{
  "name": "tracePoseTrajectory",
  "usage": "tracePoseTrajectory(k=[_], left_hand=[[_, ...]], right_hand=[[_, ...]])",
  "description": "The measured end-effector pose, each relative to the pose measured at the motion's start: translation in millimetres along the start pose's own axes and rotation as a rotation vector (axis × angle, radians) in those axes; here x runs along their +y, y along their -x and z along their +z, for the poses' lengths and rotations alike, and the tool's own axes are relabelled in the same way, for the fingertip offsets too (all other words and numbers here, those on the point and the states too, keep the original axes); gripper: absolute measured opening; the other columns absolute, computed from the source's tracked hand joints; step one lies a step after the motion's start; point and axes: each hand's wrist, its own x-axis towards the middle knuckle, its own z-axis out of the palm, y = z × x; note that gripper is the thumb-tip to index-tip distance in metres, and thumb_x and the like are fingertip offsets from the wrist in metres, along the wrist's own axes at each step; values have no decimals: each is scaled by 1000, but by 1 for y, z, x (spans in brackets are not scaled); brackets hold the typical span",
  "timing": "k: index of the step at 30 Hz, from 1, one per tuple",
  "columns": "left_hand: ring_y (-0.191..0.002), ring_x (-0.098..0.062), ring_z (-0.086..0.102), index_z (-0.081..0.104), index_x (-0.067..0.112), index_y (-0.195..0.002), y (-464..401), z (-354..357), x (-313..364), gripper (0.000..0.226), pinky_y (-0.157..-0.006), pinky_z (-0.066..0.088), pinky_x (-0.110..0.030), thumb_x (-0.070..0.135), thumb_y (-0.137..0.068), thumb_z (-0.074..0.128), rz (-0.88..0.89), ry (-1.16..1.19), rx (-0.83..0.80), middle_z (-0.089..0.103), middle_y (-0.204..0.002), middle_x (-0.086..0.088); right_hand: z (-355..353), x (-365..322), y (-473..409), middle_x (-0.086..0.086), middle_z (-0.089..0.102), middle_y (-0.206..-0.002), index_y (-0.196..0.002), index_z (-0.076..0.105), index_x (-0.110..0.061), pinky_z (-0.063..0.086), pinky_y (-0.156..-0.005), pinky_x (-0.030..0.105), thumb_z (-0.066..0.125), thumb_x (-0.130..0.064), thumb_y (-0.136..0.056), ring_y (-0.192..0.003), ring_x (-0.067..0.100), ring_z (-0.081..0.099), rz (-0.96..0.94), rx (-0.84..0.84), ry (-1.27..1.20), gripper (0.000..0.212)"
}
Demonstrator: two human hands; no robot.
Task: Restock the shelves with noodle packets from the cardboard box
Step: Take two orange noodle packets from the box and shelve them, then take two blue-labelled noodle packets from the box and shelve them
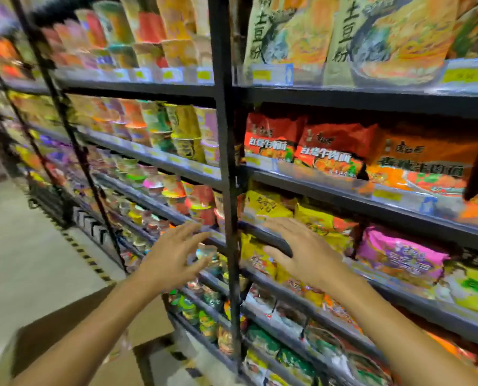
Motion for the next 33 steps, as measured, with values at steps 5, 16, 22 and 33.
tracePoseTrajectory(k=[5,16,22,33], left_hand=[[-151,-22,16,26,41,-153,92,12,-121,98,-121,17,-47,90,-74,-2,-251,-32,-111,20,-164,7],[-146,-26,24,37,31,-151,294,46,-310,102,-119,19,-42,89,-75,3,-673,-29,-187,30,-160,2],[-145,-21,29,37,32,-150,341,82,-364,96,-117,26,-41,85,-75,8,-832,41,-245,34,-158,3],[-148,-20,24,33,33,-151,306,133,-482,63,-118,29,-42,64,-95,38,-955,119,-388,29,-160,6]], right_hand=[[76,-88,-67,-10,37,-155,-150,38,-32,28,-119,37,41,-62,-97,-146,14,28,-60,-210,-35,61],[256,-262,-161,-1,48,-148,-145,46,-23,32,-115,39,15,-87,-84,-138,23,41,-184,-559,-48,94],[320,-307,-194,-6,38,-157,-152,36,-29,27,-117,38,36,-69,-95,-146,18,30,-257,-682,-80,69],[465,-338,-319,-1,35,-159,-154,32,-28,30,-115,38,42,-63,-97,-146,20,30,-362,-856,-132,67]])
